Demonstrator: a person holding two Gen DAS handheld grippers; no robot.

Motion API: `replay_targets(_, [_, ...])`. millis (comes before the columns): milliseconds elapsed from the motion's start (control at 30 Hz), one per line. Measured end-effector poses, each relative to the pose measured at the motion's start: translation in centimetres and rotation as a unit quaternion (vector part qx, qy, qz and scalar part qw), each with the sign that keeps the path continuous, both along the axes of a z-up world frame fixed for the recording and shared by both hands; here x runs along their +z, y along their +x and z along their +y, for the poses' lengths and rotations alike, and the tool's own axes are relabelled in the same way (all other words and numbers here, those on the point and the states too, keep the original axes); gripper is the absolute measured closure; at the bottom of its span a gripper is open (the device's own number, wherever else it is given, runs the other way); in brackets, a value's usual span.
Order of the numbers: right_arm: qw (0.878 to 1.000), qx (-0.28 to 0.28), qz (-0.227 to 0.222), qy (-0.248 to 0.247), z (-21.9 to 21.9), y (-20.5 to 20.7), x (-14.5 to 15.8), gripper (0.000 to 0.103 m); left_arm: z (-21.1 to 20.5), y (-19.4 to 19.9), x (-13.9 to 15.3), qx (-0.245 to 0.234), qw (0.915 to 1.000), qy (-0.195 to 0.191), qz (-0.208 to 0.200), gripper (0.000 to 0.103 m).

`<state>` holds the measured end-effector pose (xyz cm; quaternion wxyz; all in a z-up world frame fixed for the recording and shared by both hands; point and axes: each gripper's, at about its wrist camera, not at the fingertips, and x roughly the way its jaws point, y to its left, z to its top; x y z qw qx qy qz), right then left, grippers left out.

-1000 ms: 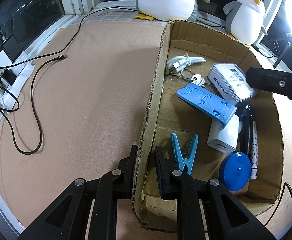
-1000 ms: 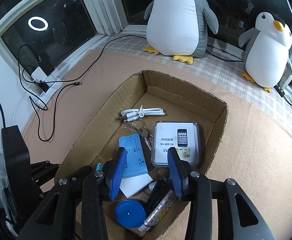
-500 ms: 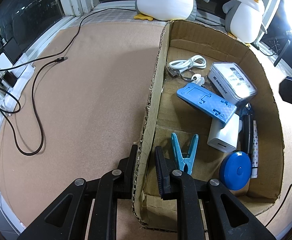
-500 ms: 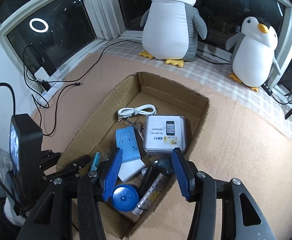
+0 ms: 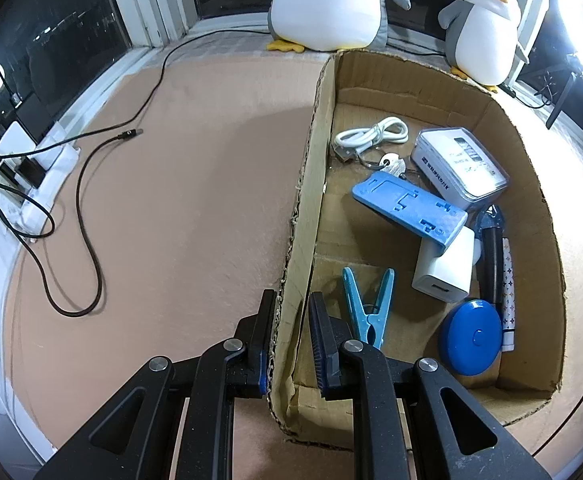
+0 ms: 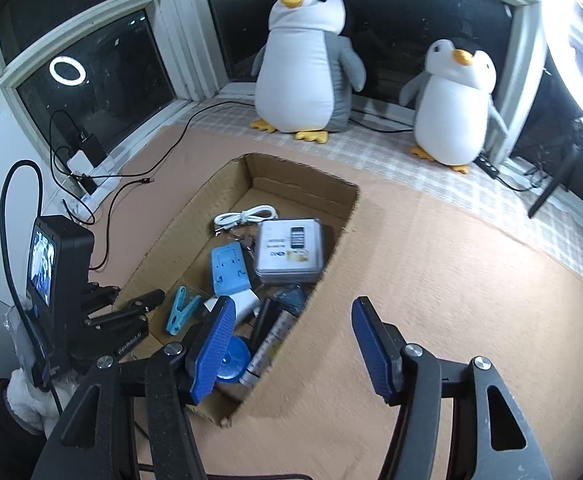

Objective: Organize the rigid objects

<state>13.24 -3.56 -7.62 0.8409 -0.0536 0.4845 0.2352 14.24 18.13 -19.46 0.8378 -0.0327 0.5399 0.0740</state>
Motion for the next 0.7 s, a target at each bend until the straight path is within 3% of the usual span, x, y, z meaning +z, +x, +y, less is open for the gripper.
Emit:
replay_targets(267, [0.999, -0.028, 0.000, 0.016, -3.2, -1.7, 0.9, 0.042, -0.6, -1.1, 1.9, -0.005, 0.9997, 0.015, -0.017, 0.086])
replay_targets(467, [0.999, -0.040, -0.008, 0.017, -4.8, -2.8, 1.7, 0.042, -1.9, -2.5, 4.7, -0.014, 0.9987, 0.024, -0.044, 0.076])
replay_targets(700, [0.998, -0.058, -0.018, 0.024, -6.8, -3.5, 2.9, 0.041, -3.8, -3.7, 8.1, -0.032, 0.9954, 0.038, -0.082, 0.075])
